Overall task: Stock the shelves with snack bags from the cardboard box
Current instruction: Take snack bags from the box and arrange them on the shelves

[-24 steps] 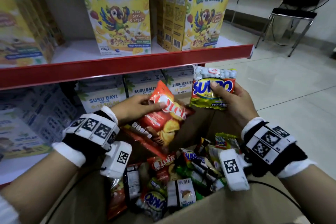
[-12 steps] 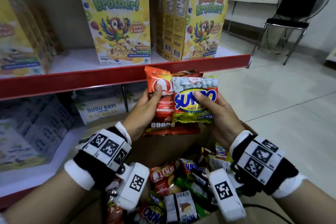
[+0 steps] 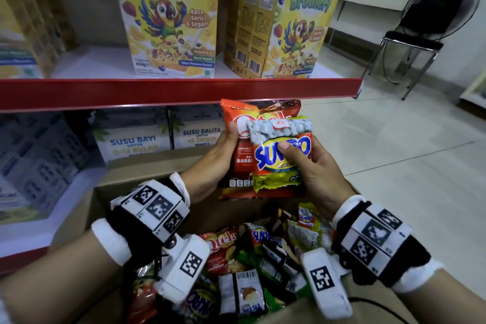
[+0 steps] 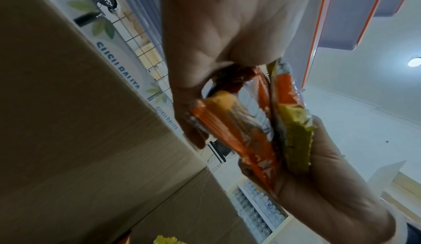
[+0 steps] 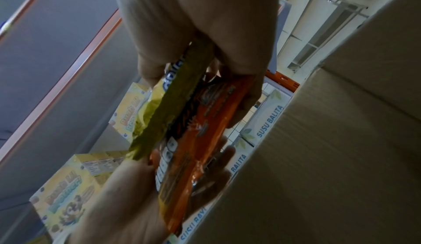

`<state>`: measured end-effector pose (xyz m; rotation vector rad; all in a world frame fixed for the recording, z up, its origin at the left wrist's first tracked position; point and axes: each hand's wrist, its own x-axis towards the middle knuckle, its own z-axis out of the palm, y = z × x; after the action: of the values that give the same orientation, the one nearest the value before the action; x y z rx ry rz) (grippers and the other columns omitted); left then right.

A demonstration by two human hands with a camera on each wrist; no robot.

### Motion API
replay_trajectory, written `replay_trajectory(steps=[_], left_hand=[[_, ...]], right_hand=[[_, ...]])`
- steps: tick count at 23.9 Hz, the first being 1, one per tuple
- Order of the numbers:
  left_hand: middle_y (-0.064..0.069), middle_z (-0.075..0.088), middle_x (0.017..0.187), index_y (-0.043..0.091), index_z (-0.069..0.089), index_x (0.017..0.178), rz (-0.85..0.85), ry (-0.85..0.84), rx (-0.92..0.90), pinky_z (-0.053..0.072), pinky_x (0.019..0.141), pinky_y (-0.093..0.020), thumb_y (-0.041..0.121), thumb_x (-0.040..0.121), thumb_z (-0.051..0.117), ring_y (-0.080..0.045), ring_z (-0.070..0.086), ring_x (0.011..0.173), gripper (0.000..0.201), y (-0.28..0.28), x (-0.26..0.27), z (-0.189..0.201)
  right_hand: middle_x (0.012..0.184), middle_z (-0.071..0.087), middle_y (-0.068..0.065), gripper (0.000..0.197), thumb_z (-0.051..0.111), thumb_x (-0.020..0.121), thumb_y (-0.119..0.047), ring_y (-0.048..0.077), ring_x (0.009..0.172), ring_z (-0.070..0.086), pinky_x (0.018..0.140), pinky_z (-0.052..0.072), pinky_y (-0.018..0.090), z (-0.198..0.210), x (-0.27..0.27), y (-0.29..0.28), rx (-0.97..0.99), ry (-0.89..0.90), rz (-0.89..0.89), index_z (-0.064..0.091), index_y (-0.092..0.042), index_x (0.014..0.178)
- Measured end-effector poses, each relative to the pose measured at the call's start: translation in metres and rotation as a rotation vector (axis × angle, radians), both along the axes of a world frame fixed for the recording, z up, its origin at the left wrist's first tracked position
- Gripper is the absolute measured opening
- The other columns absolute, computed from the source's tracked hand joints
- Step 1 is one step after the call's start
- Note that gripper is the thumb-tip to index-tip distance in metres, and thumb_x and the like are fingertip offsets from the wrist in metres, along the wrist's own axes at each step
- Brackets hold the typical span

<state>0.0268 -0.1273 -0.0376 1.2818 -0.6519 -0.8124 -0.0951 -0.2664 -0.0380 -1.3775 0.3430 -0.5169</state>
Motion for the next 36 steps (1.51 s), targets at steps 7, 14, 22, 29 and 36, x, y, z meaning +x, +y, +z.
replay_trajectory(steps=[7,14,22,29,36], left_hand=[[-0.011,0.066,0.094,0.011,0.058,0.111,-0.303,-0.128,0.503,0.054,0.055,-0.025,0.021,0.101,0.04,-0.013,0.066,0.068,0.023,-0.024,-0.011,-0.07],[0.001,0.03,0.152,0.033,0.031,0.145,-0.704,-0.913,0.776,0.024,0.112,-0.028,0.03,0.08,0.074,-0.02,0.027,0.14,0.078,-0.059,-0.015,-0.159],[0.01,0.063,0.112,0.041,0.058,0.098,-0.396,-0.654,0.756,0.045,0.082,-0.023,0.073,0.077,0.049,-0.008,0.06,0.101,0.039,-0.069,-0.053,-0.194],[-0.002,0.059,0.121,0.012,0.052,0.125,-0.551,-0.55,0.751,0.046,0.095,-0.024,0.028,0.087,0.066,-0.018,0.057,0.112,0.044,-0.076,-0.05,-0.153],[0.008,0.07,0.1,0.014,0.061,0.11,-0.514,-0.168,0.332,0.049,0.08,-0.01,0.043,0.063,0.079,0.0,0.066,0.09,0.058,-0.045,-0.029,-0.045]], right_hand=[[0.094,0.075,0.008,0.04,0.078,0.064,-0.039,0.023,0.082,0.073,0.065,0.057,0.03,-0.01,-0.027,-0.033,-0.018,0.036,-0.082,0.065,-0.025,0.099],[0.097,0.075,0.007,0.04,0.08,0.065,-0.041,0.025,0.087,0.072,0.071,0.057,0.035,-0.022,-0.036,-0.051,0.021,0.06,-0.107,0.066,-0.028,0.1],[0.099,0.074,0.005,0.048,0.079,0.067,-0.04,0.024,0.09,0.072,0.081,0.057,0.041,-0.027,-0.038,-0.061,0.051,0.07,-0.122,0.061,-0.025,0.109],[0.096,0.075,0.005,0.038,0.076,0.075,-0.035,0.023,0.088,0.072,0.08,0.057,0.038,-0.022,-0.046,-0.064,0.039,0.097,-0.161,0.064,-0.019,0.108],[0.087,0.075,0.011,0.042,0.077,0.061,-0.042,0.025,0.077,0.073,0.077,0.058,0.041,0.005,-0.049,-0.059,0.067,0.045,-0.198,0.073,-0.011,0.089]])
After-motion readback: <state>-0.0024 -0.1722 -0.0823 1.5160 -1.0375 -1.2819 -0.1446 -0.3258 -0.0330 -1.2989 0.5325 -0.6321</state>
